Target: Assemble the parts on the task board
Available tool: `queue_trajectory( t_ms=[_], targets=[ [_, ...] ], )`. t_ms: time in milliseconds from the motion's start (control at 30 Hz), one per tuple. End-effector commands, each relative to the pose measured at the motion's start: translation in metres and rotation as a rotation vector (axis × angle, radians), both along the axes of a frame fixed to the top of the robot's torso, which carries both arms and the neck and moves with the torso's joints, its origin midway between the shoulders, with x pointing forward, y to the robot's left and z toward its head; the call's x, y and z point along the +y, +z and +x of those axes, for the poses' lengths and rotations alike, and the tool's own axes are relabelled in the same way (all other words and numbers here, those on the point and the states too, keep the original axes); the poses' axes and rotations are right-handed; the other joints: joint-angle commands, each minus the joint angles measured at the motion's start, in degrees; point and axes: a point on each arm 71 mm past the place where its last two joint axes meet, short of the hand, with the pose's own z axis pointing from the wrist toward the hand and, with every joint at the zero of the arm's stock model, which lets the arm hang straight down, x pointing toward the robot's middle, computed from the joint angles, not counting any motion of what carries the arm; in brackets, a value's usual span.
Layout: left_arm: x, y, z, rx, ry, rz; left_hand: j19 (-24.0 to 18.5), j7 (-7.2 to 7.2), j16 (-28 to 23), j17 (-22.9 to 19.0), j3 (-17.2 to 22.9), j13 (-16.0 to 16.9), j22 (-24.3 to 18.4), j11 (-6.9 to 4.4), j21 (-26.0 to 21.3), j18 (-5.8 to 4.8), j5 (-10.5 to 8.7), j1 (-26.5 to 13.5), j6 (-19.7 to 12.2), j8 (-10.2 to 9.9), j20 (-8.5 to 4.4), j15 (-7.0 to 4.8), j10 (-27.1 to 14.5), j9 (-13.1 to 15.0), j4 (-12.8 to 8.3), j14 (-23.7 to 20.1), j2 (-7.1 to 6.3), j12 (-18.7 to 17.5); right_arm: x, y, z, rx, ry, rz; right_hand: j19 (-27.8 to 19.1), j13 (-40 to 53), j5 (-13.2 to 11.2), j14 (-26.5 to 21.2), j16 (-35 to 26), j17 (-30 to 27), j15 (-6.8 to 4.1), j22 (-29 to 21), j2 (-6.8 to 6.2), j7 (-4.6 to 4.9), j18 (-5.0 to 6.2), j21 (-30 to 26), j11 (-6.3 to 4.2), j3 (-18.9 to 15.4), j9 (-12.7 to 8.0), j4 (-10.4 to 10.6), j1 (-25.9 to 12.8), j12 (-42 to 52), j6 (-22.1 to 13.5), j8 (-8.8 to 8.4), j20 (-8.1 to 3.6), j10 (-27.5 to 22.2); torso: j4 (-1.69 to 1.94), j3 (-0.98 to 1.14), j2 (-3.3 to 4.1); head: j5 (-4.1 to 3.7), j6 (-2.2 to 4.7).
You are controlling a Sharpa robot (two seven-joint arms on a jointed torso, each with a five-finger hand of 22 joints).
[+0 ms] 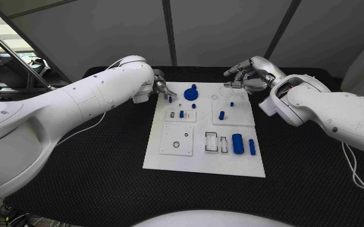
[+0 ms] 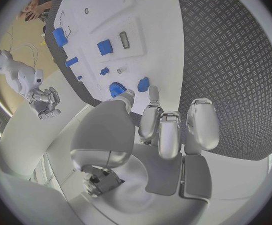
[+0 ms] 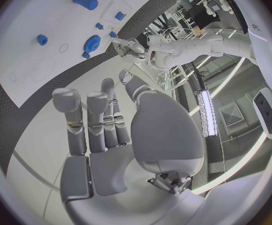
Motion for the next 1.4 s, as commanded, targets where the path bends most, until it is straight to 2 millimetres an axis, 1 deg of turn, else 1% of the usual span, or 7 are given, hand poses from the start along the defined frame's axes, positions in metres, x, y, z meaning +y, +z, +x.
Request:
queue_trajectory(
  t_ms=[33, 233, 833, 1067, 1167, 1267, 1400],
  targets=[
    [-0.0016, 0.0000, -0.0004, 0.014, -0.016, -0.002, 0.2, -0.10, 0.3, 14.8, 0.0, 8.9, 0.0, 0.09, -0.3, 0.54, -0.20, 0.9, 0.4, 0.0, 0.01, 0.25, -0.1, -0.1, -0.5, 5.9, 0.12, 0.2, 0.0011, 0.0018, -0.0002, -0.006, 0.009, 0.006, 0.4, -0.1, 0.4, 0.3, -0.3, -0.1, -0.02, -0.1, 0.01, -0.09, 1.10, -0.3, -0.11, 0.0, -0.1, 0.4, -0.8, 0.2, 0.3, -0.28, 0.07, 0.1, 0.02, 0.00, 0.01, 0.02, -0.04],
    [-0.0031, -0.0001, -0.0004, 0.014, -0.022, -0.005, 0.3, -0.19, 0.3, 14.9, 0.3, 8.9, 0.1, 0.02, -0.3, 0.53, -0.16, 2.3, 0.6, 0.1, -0.03, 0.21, -0.1, -0.2, -1.2, 5.9, 0.76, 0.2, 0.0016, 0.0018, -0.0002, -0.006, 0.010, 0.006, 0.4, -0.1, 0.4, 0.3, -0.3, -0.1, -0.02, -0.1, 0.01, -0.09, 1.10, -0.3, -0.11, 0.0, -0.1, 0.4, -0.8, 0.2, 0.3, -0.28, 0.07, 0.1, 0.03, 0.00, -0.01, 0.01, -0.05],
    [-0.0067, 0.0005, -0.0007, 0.008, -0.041, -0.026, 0.5, -0.62, 0.6, 15.1, 1.8, 8.9, 0.6, -0.36, -0.1, 0.43, -0.41, 6.3, 0.8, 0.4, -0.29, -0.06, 0.1, -0.4, -4.1, 5.9, 4.15, 0.4, 0.0021, 0.0018, -0.0002, -0.007, 0.011, 0.007, 0.4, -0.1, 0.4, 0.3, -0.3, -0.1, -0.02, -0.1, 0.01, -0.09, 1.10, -0.3, -0.11, 0.0, -0.1, 0.4, -0.8, 0.2, 0.3, -0.28, 0.07, 0.1, 0.02, 0.00, 0.02, -0.01, -0.26],
    [-0.0066, 0.0000, -0.0011, 0.017, -0.048, -0.030, 0.6, -0.77, 0.6, 15.1, 4.8, 8.8, 0.9, -0.54, -0.1, 0.38, -0.09, 10.9, 0.2, 0.3, -0.47, -0.19, 0.1, -0.5, -8.4, 5.9, 6.99, 0.3, 0.0017, 0.0019, -0.0003, -0.006, 0.011, 0.006, 0.4, -0.1, 0.4, 0.3, -0.3, -0.1, -0.02, -0.1, 0.01, -0.09, 1.10, -0.3, -0.11, 0.0, -0.1, 0.4, -0.8, 0.2, 0.3, -0.28, 0.07, 0.1, 0.02, 0.00, -0.01, -0.05, -0.37],
    [-0.0066, -0.0004, -0.0018, 0.027, -0.057, -0.029, 0.5, -0.57, 0.6, 15.1, 6.2, 8.7, 0.9, -0.40, -0.2, 0.40, 1.64, 11.8, 0.0, 0.4, -0.42, -0.07, 0.1, -0.5, -10.4, 5.9, 7.56, 0.2, 0.0016, 0.0019, -0.0004, -0.006, 0.011, 0.006, 0.5, -0.1, 0.4, 0.4, -0.3, 0.1, -0.02, 0.0, 0.08, -0.09, 1.07, -0.3, -0.11, 0.0, -0.1, 0.4, -0.8, 0.2, 0.3, -0.28, 0.07, 0.1, 0.03, 0.01, -0.02, -0.04, -0.41],
    [-0.0059, -0.0006, -0.0021, 0.030, -0.059, -0.029, 0.6, -0.24, 0.6, 15.1, 8.3, 8.6, 1.1, -0.15, -0.1, 0.37, 5.74, 12.1, -0.2, 0.5, -0.27, 0.13, 0.1, -0.4, -12.8, 5.9, 7.82, 0.0, 0.0017, 0.0019, -0.0004, -0.006, 0.011, 0.006, 0.5, -0.1, 0.4, 0.4, -0.3, 0.1, -0.02, 0.0, 0.08, -0.09, 1.07, -0.3, -0.11, 0.0, -0.1, 0.4, -0.8, 0.2, 0.3, -0.28, 0.07, 0.1, 0.06, -0.01, -0.03, -0.04, -0.37],
    [-0.0038, -0.0004, -0.0023, 0.028, -0.057, -0.030, 0.6, -0.06, 0.6, 15.1, 10.3, 8.5, 1.3, 0.00, -0.2, 0.37, 8.74, 11.4, -0.4, 0.7, -0.09, 0.27, 0.1, -0.3, -14.8, 5.9, 7.62, -0.2, 0.0014, 0.0020, -0.0006, -0.007, 0.011, 0.006, 0.5, -0.1, 0.4, 0.4, -0.3, 0.1, -0.02, 0.0, 0.08, -0.09, 1.07, -0.3, -0.11, 0.0, -0.1, 0.4, -0.8, 0.2, 0.3, -0.28, 0.07, 0.1, 0.06, -0.01, -0.03, 0.02, -0.37]
  ],
)
